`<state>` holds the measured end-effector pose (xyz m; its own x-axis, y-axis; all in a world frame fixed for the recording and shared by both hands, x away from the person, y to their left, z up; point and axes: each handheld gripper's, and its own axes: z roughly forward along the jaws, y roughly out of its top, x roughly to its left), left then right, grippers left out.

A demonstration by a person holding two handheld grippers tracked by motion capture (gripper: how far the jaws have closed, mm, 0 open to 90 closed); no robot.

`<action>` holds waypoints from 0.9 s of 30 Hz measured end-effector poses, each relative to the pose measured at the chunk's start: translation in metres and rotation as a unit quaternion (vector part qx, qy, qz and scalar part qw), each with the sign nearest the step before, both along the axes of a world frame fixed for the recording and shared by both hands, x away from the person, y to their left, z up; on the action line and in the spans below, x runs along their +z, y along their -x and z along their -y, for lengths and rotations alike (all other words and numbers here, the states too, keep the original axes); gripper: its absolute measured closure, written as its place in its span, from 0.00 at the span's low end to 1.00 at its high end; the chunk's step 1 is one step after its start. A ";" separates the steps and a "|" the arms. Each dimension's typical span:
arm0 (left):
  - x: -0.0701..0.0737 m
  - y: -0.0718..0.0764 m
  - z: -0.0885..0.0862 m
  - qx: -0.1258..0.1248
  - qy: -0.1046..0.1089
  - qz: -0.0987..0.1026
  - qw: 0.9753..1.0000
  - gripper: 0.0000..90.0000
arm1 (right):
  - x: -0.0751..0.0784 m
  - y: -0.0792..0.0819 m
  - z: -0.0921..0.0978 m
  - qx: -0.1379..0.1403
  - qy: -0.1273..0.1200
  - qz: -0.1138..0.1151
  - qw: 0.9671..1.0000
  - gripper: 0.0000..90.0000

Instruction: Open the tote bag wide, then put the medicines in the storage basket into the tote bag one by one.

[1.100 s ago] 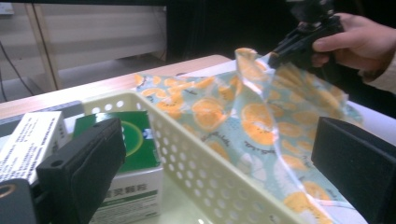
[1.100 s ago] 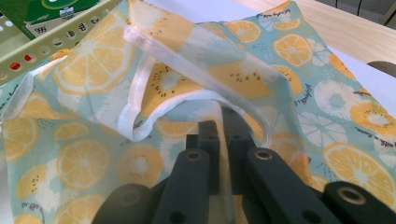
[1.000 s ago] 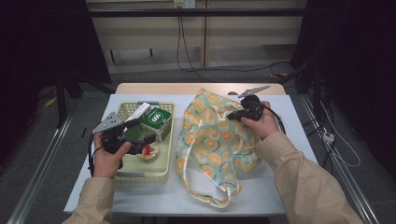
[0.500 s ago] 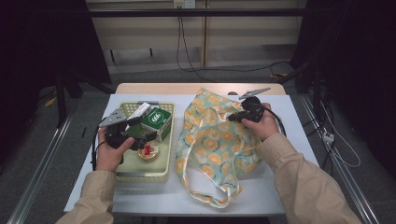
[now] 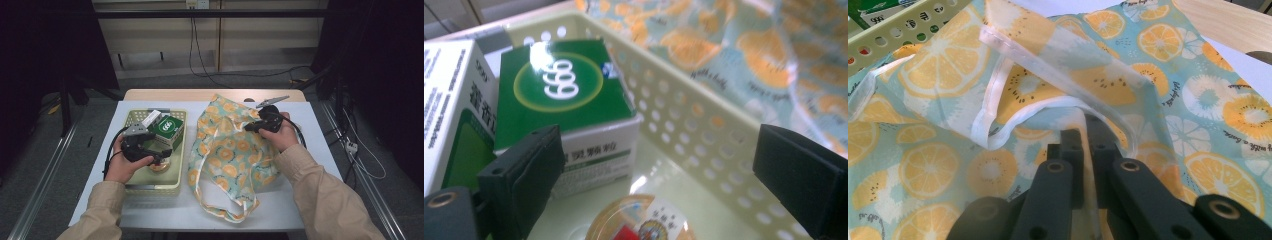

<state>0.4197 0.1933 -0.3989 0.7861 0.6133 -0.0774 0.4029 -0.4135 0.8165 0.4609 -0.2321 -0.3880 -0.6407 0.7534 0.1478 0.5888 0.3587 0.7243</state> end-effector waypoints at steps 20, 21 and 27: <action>-0.018 0.004 0.003 -0.024 -0.044 -0.029 0.998 0.07 | -0.002 0.000 -0.002 0.004 0.001 -0.001 1.000 1.00; -0.019 0.003 0.003 -0.022 -0.049 -0.028 0.998 0.07 | -0.002 0.000 -0.002 0.003 0.002 -0.001 1.000 1.00; -0.023 0.002 0.005 -0.019 -0.067 -0.039 0.997 0.07 | -0.003 0.000 -0.002 0.005 0.001 -0.001 1.000 0.99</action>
